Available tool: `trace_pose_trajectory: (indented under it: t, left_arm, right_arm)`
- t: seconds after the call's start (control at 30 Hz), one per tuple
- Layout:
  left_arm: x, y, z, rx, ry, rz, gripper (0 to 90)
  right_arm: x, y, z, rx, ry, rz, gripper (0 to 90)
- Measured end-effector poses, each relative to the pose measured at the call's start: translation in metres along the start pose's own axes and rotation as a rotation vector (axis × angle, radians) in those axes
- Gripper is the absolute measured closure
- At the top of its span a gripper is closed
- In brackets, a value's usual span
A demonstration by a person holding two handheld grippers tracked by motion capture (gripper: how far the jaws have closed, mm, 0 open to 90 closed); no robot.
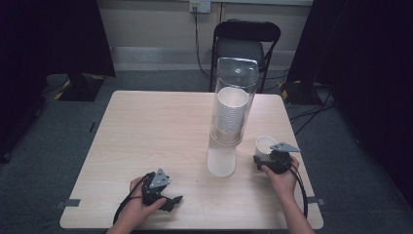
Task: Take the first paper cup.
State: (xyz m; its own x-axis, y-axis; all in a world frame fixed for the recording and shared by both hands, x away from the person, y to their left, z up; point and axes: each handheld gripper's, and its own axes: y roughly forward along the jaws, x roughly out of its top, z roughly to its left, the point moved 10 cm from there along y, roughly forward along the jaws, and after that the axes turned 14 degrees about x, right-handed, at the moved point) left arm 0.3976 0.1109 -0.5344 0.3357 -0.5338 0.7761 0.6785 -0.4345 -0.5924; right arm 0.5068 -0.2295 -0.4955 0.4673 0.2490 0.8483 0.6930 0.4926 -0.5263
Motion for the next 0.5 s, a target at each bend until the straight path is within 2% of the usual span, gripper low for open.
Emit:
trace_pose_trajectory:
  t: [0.07,0.27,0.43,0.5]
  left_arm:
    - [0.0,0.0,0.0,-0.001,-0.003,0.0,12.0]
    - [0.0,0.0,0.0,0.0,0.002,0.0,12.0]
    - [0.0,0.0,-0.001,-0.002,-0.005,0.001,12.0]
    - [0.0,0.0,-0.001,-0.001,-0.005,0.0,12.0]
  right_arm:
    - [0.002,-0.002,0.0,-0.009,0.002,-0.011,17.6]
    - [0.003,-0.015,0.006,0.004,0.006,-0.048,15.5]
    - [-0.002,-0.02,0.009,0.003,0.008,-0.047,14.3]
    - [-0.003,-0.022,0.008,-0.008,0.026,-0.049,14.0]
